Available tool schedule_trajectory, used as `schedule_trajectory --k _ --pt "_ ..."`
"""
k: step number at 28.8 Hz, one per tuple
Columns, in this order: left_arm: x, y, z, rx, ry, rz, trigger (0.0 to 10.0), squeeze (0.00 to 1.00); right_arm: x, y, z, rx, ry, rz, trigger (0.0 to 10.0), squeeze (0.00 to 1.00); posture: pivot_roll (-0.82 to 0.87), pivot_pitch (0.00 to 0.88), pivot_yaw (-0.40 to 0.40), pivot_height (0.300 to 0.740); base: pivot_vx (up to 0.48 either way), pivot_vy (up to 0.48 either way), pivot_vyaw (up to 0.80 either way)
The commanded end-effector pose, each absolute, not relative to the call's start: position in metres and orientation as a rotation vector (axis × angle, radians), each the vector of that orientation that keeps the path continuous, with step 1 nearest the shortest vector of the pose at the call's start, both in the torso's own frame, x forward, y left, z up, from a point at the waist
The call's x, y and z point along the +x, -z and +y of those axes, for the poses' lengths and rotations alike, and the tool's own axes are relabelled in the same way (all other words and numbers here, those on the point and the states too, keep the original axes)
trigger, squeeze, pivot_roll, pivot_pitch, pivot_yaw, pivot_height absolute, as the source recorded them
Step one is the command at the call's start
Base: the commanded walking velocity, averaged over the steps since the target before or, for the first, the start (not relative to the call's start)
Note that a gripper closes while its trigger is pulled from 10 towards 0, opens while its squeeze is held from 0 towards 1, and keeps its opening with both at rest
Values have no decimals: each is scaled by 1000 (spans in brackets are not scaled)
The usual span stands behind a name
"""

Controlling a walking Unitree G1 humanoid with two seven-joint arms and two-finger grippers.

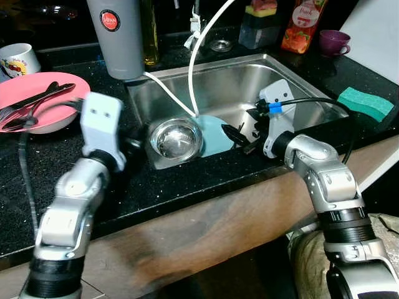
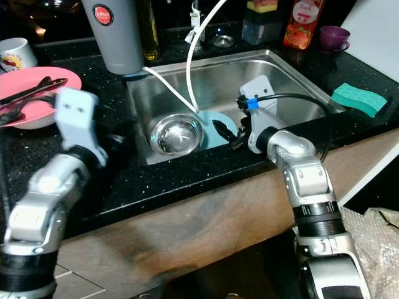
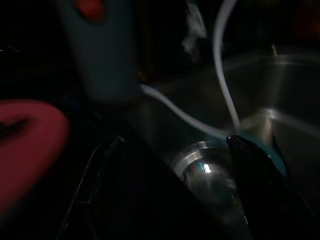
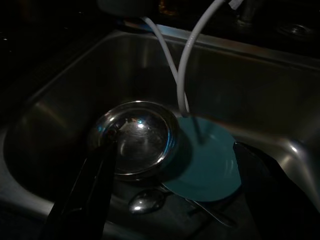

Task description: Kitchen organization

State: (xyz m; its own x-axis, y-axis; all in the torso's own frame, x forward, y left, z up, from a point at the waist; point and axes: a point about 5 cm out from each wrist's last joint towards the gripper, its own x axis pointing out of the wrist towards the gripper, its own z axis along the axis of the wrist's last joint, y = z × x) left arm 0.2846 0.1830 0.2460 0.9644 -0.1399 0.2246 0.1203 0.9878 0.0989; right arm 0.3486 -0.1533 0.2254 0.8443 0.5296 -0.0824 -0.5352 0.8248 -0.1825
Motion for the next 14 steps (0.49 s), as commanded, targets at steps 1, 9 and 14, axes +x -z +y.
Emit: schedule_trajectory --k 1,9,14 --pt "278 -251 185 35 147 -250 10000 0 346 -227 -150 -190 -582 20 10000 0 57 84 -13 740 0 0 0" --pt "260 -255 203 171 26 -230 10000 0 346 -226 -143 -182 -604 22 10000 0 64 86 -19 740 0 0 0" --pt "258 -266 216 246 -93 -222 10000 0 346 -226 -142 -181 -606 22 10000 0 63 85 -21 740 0 0 0"
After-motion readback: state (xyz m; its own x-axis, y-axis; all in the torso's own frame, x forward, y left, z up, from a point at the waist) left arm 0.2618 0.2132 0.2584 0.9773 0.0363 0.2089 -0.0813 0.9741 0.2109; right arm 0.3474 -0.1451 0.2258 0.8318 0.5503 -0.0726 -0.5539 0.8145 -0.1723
